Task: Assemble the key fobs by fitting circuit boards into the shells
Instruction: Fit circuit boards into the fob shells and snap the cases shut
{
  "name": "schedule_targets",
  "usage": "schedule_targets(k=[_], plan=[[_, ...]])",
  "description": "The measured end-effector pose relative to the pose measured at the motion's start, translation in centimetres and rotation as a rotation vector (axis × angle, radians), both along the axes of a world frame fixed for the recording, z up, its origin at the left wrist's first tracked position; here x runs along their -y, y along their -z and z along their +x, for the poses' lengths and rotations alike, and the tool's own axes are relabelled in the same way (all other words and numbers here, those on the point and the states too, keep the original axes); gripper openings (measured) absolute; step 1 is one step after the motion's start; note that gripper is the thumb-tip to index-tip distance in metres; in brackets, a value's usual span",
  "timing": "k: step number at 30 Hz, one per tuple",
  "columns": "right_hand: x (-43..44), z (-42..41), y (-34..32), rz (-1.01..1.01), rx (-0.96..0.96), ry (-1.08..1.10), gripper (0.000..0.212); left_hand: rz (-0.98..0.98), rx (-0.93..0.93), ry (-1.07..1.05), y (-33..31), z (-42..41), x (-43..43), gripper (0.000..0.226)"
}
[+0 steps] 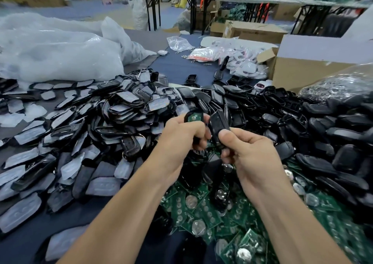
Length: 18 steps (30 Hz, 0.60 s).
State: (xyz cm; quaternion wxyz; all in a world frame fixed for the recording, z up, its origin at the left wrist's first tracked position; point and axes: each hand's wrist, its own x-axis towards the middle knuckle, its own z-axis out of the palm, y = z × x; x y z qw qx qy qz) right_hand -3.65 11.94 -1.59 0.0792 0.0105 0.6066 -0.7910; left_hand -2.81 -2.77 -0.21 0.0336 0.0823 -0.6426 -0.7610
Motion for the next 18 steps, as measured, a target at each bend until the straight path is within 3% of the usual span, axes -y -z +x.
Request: schedule_targets(k=[3, 6, 8, 10, 12, 18], plan=[[-0.1, -0.1, 0.1, -0.016, -0.037, 0.008, 0.024, -0.072, -0.038, 0.016, 0.0, 0.1, 0.0, 0.017], [-0.1, 0.1, 0.0, 0.012, -0.038, 0.003, 0.018, -0.070, -0.025, 0.024, 0.2, 0.1, 0.3, 0.031], [-0.3, 0.1, 0.0, 0.169, -0.085, 0.106, 0.021, -0.059, -0.022, 0.001, 0.1, 0.3, 0.2, 0.029], [-0.5, 0.3, 0.0, 0.518, -0.274, 0.257, 0.037, -0.096, -0.044, -0.071, 0.3, 0.3, -0.1, 0.026], [-0.3, 1.0, -0.4, 0.701, -0.431, 0.262, 0.052, -0.135, -0.055, -0.150, 0.4, 0.3, -0.6, 0.024], [0.8, 1.6, -0.3, 0.731, -0.487, 0.153, 0.054, -0.083, -0.047, -0.134, 0.1, 0.4, -0.7, 0.013]])
